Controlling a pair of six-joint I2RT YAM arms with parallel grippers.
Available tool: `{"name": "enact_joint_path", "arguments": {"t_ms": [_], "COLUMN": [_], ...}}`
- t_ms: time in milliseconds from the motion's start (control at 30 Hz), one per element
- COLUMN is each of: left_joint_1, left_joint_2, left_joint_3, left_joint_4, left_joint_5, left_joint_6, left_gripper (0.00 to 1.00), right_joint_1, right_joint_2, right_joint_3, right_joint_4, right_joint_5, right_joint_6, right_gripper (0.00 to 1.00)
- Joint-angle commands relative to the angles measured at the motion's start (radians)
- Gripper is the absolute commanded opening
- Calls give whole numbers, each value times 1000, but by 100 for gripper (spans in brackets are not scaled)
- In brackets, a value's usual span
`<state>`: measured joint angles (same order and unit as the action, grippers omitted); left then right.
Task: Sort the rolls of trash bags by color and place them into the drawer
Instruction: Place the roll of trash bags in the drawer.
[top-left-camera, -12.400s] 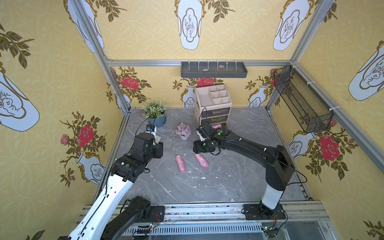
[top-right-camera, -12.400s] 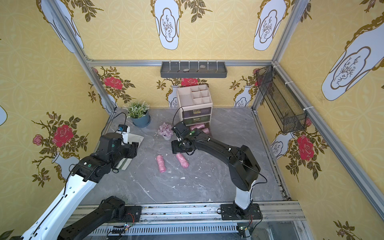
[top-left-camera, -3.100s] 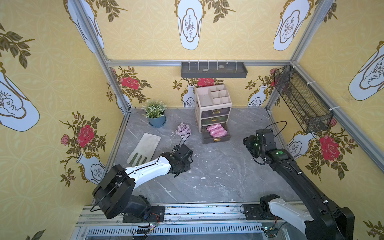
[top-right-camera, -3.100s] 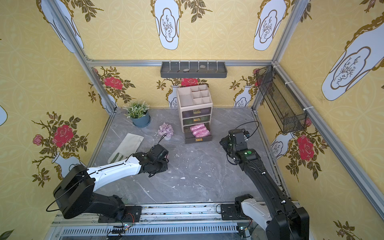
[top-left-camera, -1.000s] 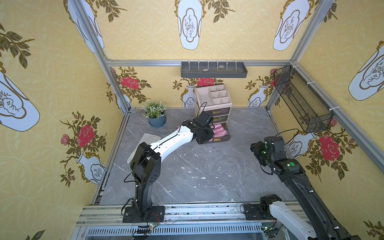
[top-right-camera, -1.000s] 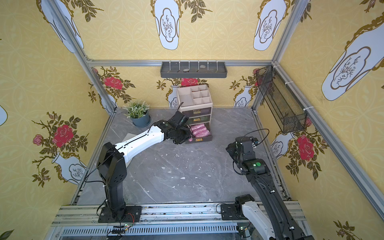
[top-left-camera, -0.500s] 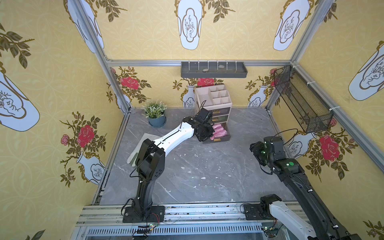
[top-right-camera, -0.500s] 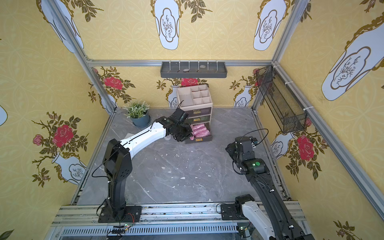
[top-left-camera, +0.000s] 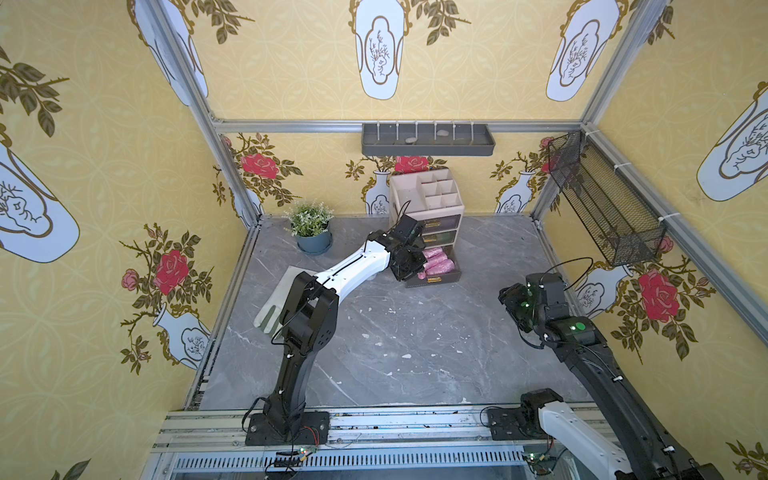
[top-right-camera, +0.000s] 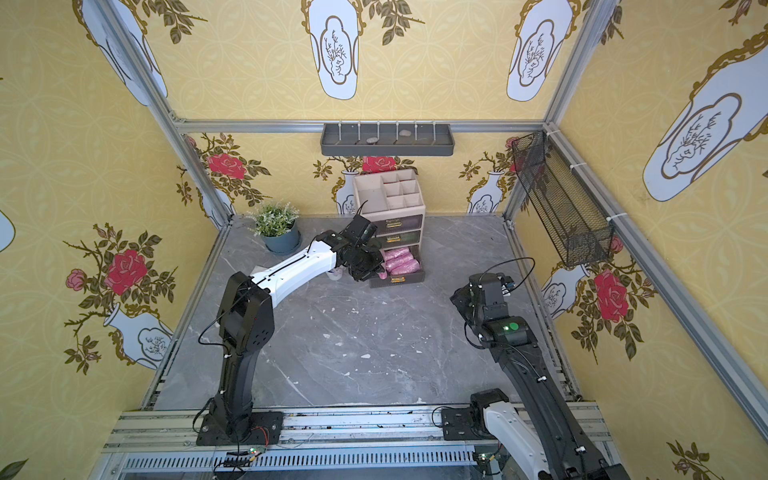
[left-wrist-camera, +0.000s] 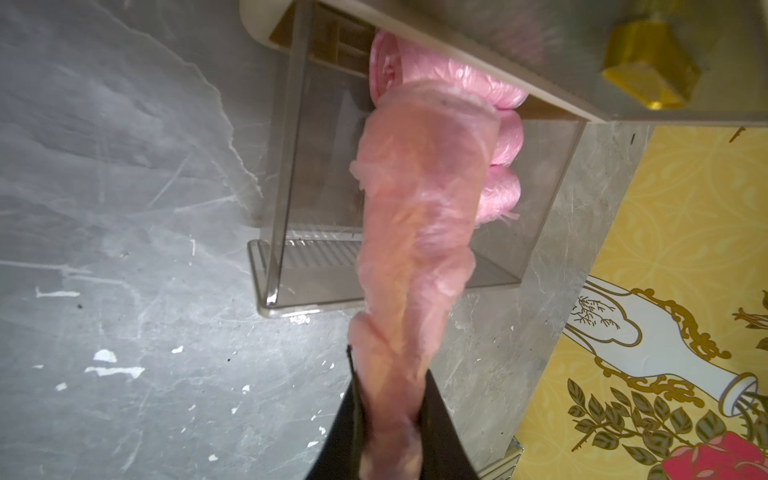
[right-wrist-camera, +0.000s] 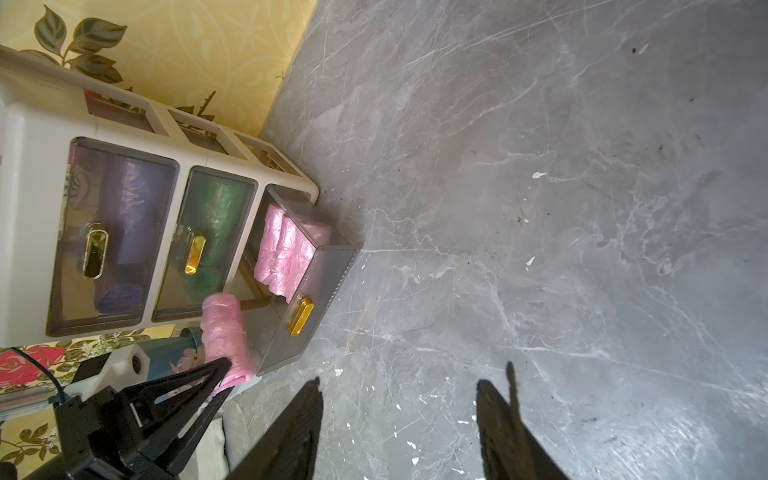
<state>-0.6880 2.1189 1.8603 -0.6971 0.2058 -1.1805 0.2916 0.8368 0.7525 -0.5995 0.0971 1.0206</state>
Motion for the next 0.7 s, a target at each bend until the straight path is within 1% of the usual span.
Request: {"name": "enact_joint_path", "arguments": {"t_ms": [0, 367, 467, 667], "left_joint_1": [10, 14, 20, 40], "left_joint_2": [20, 62, 65, 76], "left_joint_3": [14, 45, 47, 53], "left_joint_4": [-24, -27, -26, -26], "left_joint_5": [-1, 37, 32, 37], "left_joint_6": [17, 14, 13, 16], "left_gripper": [0, 0, 0, 3], "right_joint_1": [-1, -4, -8, -13], "right_joint_2": [5, 31, 35, 40], "right_joint_3": [-4, -14, -17, -23], "right_joint_4": [30, 55, 59, 64], "right_joint_5": [0, -12, -14, -20], "right_joint_6": [-7, -10, -11, -14], "right_gripper": [60, 60, 60, 60]}}
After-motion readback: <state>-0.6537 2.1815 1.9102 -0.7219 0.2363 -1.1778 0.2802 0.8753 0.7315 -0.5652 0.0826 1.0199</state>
